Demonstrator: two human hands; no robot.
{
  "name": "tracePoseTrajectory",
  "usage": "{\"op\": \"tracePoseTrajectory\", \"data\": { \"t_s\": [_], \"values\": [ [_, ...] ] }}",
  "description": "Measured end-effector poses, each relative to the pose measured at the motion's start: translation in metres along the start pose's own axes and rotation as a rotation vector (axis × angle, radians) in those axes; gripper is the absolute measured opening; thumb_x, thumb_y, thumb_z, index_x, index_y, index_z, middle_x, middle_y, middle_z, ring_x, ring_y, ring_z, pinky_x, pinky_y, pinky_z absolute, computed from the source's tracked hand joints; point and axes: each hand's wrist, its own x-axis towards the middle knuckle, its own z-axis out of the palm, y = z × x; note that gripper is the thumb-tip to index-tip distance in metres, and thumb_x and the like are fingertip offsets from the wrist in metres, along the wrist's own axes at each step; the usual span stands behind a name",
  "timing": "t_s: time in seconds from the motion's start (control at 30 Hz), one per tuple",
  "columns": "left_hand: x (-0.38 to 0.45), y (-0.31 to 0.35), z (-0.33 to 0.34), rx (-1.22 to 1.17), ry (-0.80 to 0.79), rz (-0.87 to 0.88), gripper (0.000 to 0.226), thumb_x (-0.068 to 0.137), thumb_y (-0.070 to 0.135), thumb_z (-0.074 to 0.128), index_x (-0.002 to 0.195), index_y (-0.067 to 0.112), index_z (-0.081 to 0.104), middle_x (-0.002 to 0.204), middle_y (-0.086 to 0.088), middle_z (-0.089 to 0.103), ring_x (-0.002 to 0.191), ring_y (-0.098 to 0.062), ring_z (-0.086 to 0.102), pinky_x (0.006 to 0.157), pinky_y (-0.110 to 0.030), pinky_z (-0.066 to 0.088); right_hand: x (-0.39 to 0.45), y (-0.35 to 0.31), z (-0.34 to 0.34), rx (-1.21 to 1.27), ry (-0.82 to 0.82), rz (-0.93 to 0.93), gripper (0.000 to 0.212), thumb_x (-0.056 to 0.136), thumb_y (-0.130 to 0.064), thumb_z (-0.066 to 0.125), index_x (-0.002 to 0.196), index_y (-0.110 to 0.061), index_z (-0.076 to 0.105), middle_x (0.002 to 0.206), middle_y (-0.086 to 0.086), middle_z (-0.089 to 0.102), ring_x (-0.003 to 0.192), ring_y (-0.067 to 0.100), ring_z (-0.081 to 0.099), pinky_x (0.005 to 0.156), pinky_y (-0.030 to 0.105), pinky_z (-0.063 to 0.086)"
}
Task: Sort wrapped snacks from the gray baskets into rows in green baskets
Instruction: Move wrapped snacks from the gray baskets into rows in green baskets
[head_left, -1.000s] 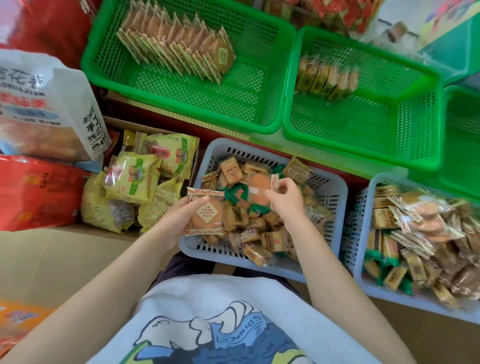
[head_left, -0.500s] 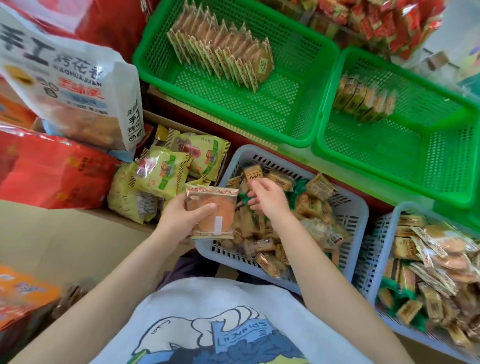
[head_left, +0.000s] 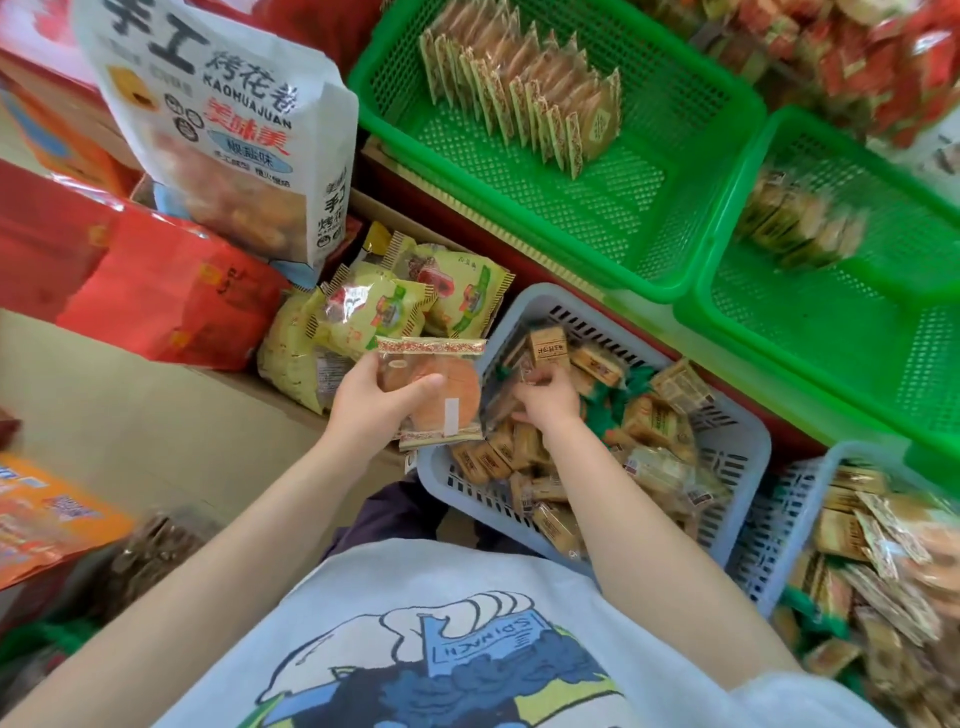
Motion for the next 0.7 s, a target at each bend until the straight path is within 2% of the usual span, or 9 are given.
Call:
{"op": "tracePoseTrajectory", "data": {
  "t_s": [0.1, 0.2, 0.27, 0.33, 0.43, 0.53, 0.6, 0.63, 0.7],
  "values": [
    [-0.002, 0.004, 0.007, 0.047, -0.023, 0.036, 0.046, 0.078, 0.042, 0.083, 0.116, 0.032, 0.061, 0.109, 0.011, 0.070, 0.102, -0.011, 0.067, 0.088, -0.035, 0.057, -0.005, 0.004, -0.023, 0.097, 0.081, 0.007, 0.026, 0.086, -0.001, 0.066, 0.107, -0.015, 0.055, 0.113, 0.007, 0.060, 0.084, 0.018, 0.062, 0.080, 0.037, 0.061],
    [-0.004, 0.014, 0.019, 0.202, 0.000, 0.099, 0.049, 0.080, 0.044, 0.080, 0.120, 0.026, 0.058, 0.109, 0.009, 0.067, 0.102, -0.014, 0.064, 0.087, -0.037, 0.056, -0.024, -0.001, -0.058, 0.269, 0.079, -0.017, 0.041, 0.084, -0.006, 0.069, 0.120, -0.018, 0.053, 0.113, 0.003, 0.061, 0.096, 0.019, 0.062, 0.079, 0.036, 0.056],
    [-0.005, 0.024, 0.029, 0.218, 0.006, 0.100, 0.046, 0.081, 0.044, 0.079, 0.118, 0.025, 0.058, 0.107, 0.008, 0.066, 0.101, -0.016, 0.063, 0.088, -0.040, 0.056, -0.039, -0.008, -0.085, 0.375, 0.044, -0.057, 0.027, 0.089, -0.008, 0.064, 0.113, -0.018, 0.057, 0.107, 0.002, 0.063, 0.093, 0.017, 0.060, 0.074, 0.033, 0.048],
    [-0.004, 0.035, 0.041, 0.197, -0.033, 0.093, 0.044, 0.081, 0.041, 0.079, 0.115, 0.024, 0.058, 0.106, 0.007, 0.067, 0.100, -0.017, 0.065, 0.088, -0.042, 0.057, -0.055, -0.015, -0.106, 0.518, -0.009, -0.094, 0.008, 0.096, -0.008, 0.058, 0.092, -0.015, 0.058, 0.088, 0.002, 0.062, 0.079, 0.017, 0.057, 0.068, 0.031, 0.043],
    [-0.006, 0.057, 0.063, 0.122, -0.205, 0.047, 0.037, 0.082, 0.039, 0.080, 0.110, 0.029, 0.057, 0.105, 0.005, 0.069, 0.093, -0.016, 0.070, 0.080, -0.037, 0.060, -0.077, -0.028, -0.123, 0.661, -0.064, -0.175, 0.013, 0.101, -0.018, 0.055, 0.093, -0.013, 0.064, 0.077, -0.001, 0.067, 0.071, 0.015, 0.064, 0.064, 0.029, 0.053],
    [-0.011, 0.081, 0.088, -0.060, -0.417, -0.020, 0.017, 0.091, 0.030, 0.070, 0.104, 0.030, 0.059, 0.094, 0.004, 0.071, 0.068, -0.005, 0.071, 0.058, -0.023, 0.055, -0.090, -0.038, -0.124, 0.592, -0.020, -0.279, 0.014, 0.104, -0.024, 0.054, 0.101, -0.016, 0.066, 0.090, -0.003, 0.072, 0.078, 0.006, 0.069, 0.066, 0.020, 0.055],
    [-0.012, 0.092, 0.101, -0.114, -0.473, -0.023, 0.013, 0.096, 0.037, 0.063, 0.103, 0.026, 0.060, 0.080, 0.005, 0.068, 0.059, -0.008, 0.063, 0.060, -0.025, 0.048, -0.096, -0.045, -0.123, 0.506, 0.043, -0.330, 0.015, 0.105, -0.031, 0.050, 0.111, -0.024, 0.062, 0.106, -0.004, 0.069, 0.091, 0.000, 0.068, 0.076, 0.017, 0.053],
    [-0.012, 0.098, 0.105, -0.126, -0.493, -0.011, 0.021, 0.096, 0.044, 0.059, 0.102, 0.024, 0.060, 0.072, 0.005, 0.063, 0.056, -0.010, 0.058, 0.062, -0.027, 0.044, -0.098, -0.047, -0.123, 0.454, 0.064, -0.359, 0.021, 0.106, -0.036, 0.046, 0.120, -0.028, 0.059, 0.118, -0.005, 0.066, 0.105, 0.003, 0.065, 0.087, 0.021, 0.052],
    [-0.011, 0.107, 0.114, -0.117, -0.574, 0.027, 0.038, 0.092, 0.056, 0.061, 0.111, 0.023, 0.062, 0.078, 0.004, 0.067, 0.065, -0.015, 0.063, 0.069, -0.030, 0.047, -0.103, -0.054, -0.121, 0.350, 0.072, -0.407, 0.035, 0.107, -0.044, 0.038, 0.139, -0.035, 0.050, 0.138, -0.008, 0.054, 0.125, 0.009, 0.052, 0.100, 0.029, 0.044]
  ]
}}
